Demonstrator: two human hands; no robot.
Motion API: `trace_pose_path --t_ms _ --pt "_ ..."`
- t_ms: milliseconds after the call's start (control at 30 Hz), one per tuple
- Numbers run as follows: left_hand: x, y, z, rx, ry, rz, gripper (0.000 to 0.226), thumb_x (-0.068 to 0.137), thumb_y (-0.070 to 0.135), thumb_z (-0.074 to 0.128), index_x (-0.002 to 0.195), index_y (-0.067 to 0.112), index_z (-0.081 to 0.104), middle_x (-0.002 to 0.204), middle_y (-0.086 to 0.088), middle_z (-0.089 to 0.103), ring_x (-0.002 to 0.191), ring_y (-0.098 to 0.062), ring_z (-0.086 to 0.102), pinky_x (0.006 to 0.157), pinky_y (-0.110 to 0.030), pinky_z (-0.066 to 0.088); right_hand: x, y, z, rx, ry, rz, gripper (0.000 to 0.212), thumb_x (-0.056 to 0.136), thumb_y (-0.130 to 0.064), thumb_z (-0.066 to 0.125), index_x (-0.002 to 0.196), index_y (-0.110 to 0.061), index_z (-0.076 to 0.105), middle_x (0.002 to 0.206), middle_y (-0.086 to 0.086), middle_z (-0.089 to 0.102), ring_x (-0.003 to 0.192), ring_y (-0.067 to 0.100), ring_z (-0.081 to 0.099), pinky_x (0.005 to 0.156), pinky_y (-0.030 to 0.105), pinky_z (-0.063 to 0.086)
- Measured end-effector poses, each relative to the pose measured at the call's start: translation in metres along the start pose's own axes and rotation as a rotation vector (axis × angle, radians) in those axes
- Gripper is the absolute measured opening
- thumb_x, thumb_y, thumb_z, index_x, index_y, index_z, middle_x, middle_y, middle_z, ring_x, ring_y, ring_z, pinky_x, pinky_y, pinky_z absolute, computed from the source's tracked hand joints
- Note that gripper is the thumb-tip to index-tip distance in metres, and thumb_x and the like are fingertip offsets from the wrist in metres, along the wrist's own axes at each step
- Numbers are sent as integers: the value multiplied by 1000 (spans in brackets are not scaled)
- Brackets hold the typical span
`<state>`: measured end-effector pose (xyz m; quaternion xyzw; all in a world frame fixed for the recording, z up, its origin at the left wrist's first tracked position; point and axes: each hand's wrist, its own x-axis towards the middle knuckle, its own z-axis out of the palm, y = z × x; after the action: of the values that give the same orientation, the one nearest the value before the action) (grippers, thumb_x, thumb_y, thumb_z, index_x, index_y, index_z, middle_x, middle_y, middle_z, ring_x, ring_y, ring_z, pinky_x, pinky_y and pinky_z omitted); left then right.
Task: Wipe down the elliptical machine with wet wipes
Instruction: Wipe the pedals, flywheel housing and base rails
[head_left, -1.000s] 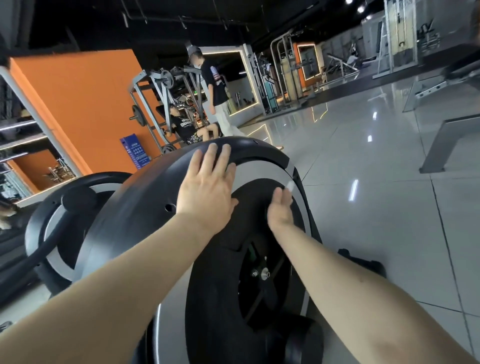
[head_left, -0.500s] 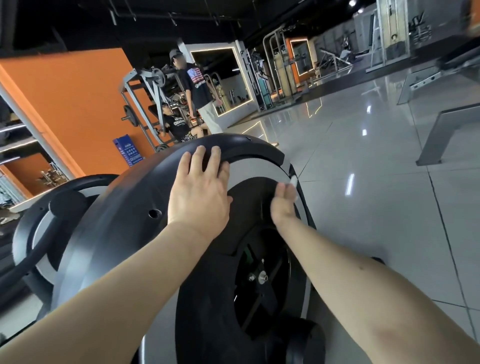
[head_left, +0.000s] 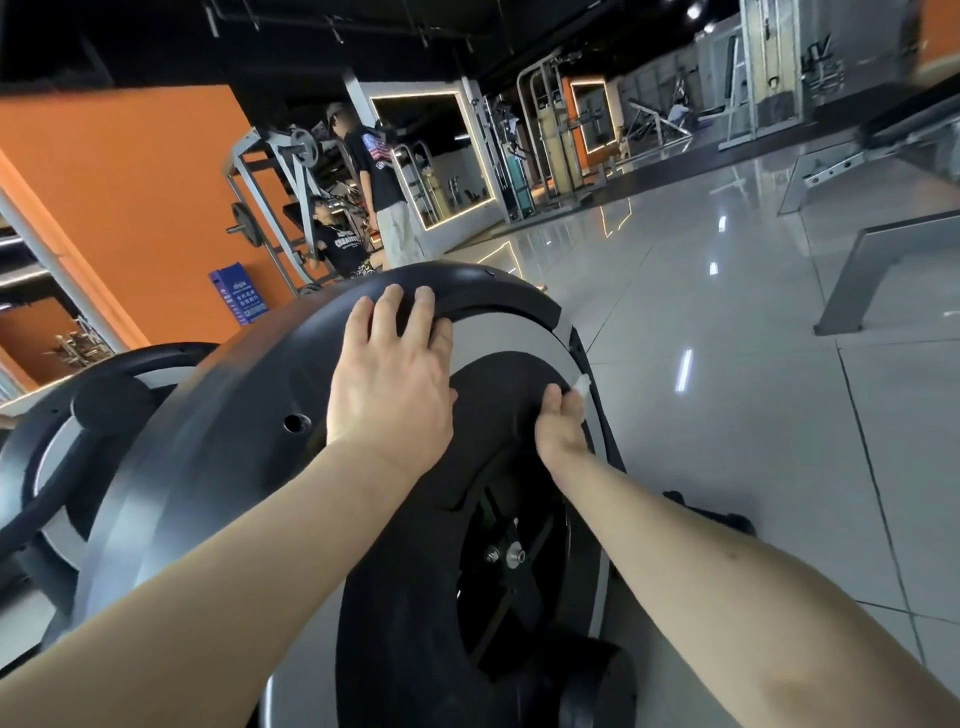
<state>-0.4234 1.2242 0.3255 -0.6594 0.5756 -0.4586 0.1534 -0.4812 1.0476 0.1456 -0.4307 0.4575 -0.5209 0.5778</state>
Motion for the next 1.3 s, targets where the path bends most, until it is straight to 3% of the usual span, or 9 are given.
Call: trace_pose_path --t_ms 67,267,533,667,800,900,1033,1200,1300 --pt "1 1 0 4 -5 -8 73 102 55 36 161 17 17 169 -12 7 154 -39 6 125 -52 11 -13 -15 4 57 -14 -19 62 110 -45 23 163 -32 -7 172 2 0 158 21 -2 125 43 2" --pt "2 0 2 -16 18 -13 74 100 57 38 161 17 20 169 -12 9 154 -37 8 125 -51 12 -93 -16 17 -103 -255 -538 60 112 -43 20 162 -35 -12 166 -22 -20 151 -4 -20 125 24 -9" --pt "1 1 -2 -67 -2 -28 70 100 51 39 160 19 23 169 -10 10 154 -37 7 126 -51 10 -3 -36 1 -41 -36 -96 57 111 -40 22 162 -15 14 167 5 17 152 28 24 120 39 20" --pt "1 1 -2 -61 -4 -17 71 100 50 38 161 18 20 170 -11 7 155 -38 5 126 -52 9 -5 -48 1 -10 53 -200 37 105 -10 43 140 -5 51 130 11 59 119 28 56 100 34 43" --pt "0 1 -2 -64 -12 -16 72 100 50 37 161 17 19 170 -12 7 155 -38 4 126 -53 8 4 -45 -15 168 257 -233 23 98 5 49 100 -1 71 92 6 60 88 21 55 73 23 41" --pt "0 1 -2 -60 -9 -12 73 99 51 38 161 17 19 169 -12 7 155 -39 4 126 -53 7 13 -42 -24 218 257 -171 24 95 7 55 102 -8 72 102 4 65 99 24 63 73 16 44" --pt "1 1 -3 -51 -8 -10 73 99 51 38 161 17 18 169 -13 6 154 -39 4 126 -53 7 17 -33 -21 232 174 -11 19 94 -6 69 104 -17 59 107 1 60 97 21 58 84 25 42" --pt "1 2 -1 -45 -16 -6 74 100 51 38 162 16 16 169 -14 6 154 -41 4 126 -54 7 28 -32 -19 247 286 44 26 91 2 63 75 -18 55 80 2 57 64 17 55 57 18 43" --pt "2 2 0 -41 -13 -3 75 100 51 37 162 15 16 169 -14 5 154 -41 4 125 -55 8 29 -36 -17 141 221 40 16 94 -11 57 81 -19 56 77 1 54 61 18 50 53 21 41"
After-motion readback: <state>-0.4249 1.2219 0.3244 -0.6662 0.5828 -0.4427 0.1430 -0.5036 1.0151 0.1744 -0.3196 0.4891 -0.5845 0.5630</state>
